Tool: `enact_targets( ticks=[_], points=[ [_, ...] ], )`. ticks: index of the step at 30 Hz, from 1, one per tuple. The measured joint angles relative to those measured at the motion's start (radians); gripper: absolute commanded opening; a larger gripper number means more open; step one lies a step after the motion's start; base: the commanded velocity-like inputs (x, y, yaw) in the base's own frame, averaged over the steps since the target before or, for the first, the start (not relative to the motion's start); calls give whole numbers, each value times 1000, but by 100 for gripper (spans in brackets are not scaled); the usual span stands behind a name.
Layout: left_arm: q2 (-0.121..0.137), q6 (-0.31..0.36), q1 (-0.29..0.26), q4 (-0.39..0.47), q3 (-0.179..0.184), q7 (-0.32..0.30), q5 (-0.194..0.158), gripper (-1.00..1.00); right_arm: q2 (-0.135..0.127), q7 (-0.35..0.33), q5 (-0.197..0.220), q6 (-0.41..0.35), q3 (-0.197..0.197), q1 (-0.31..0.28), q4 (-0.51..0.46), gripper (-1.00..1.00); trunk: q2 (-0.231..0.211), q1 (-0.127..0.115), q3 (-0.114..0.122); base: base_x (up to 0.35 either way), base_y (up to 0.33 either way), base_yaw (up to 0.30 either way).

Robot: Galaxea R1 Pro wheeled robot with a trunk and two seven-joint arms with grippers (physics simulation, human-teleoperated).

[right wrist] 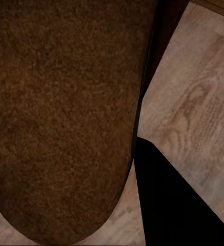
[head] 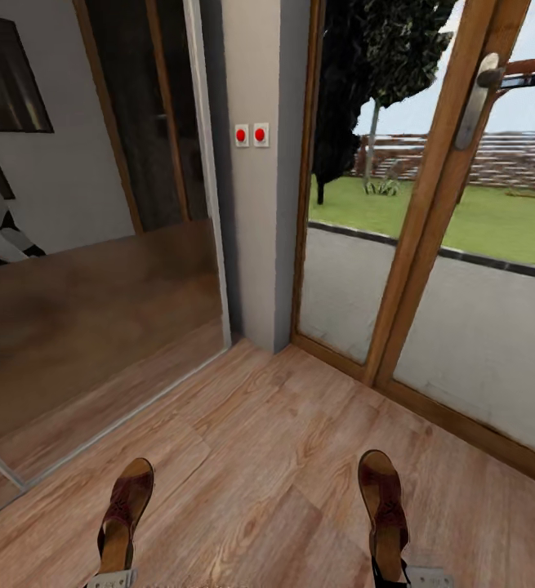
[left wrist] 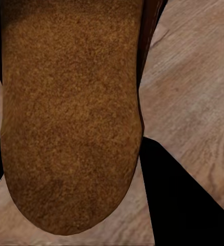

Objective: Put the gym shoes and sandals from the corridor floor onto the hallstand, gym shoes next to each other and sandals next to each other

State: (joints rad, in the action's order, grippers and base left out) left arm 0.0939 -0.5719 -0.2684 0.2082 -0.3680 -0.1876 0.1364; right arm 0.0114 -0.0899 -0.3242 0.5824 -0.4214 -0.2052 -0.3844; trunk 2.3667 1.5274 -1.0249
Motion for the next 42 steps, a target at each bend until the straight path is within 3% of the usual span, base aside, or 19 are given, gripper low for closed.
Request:
enact_targets(
  ticks=[42],
  points=[
    [0, 0, -1, -5, 0, 0, 0, -100, 0, 1, 0, 1, 0, 0, 14, -100, 0, 0, -28, 0, 0, 264]
  ],
)
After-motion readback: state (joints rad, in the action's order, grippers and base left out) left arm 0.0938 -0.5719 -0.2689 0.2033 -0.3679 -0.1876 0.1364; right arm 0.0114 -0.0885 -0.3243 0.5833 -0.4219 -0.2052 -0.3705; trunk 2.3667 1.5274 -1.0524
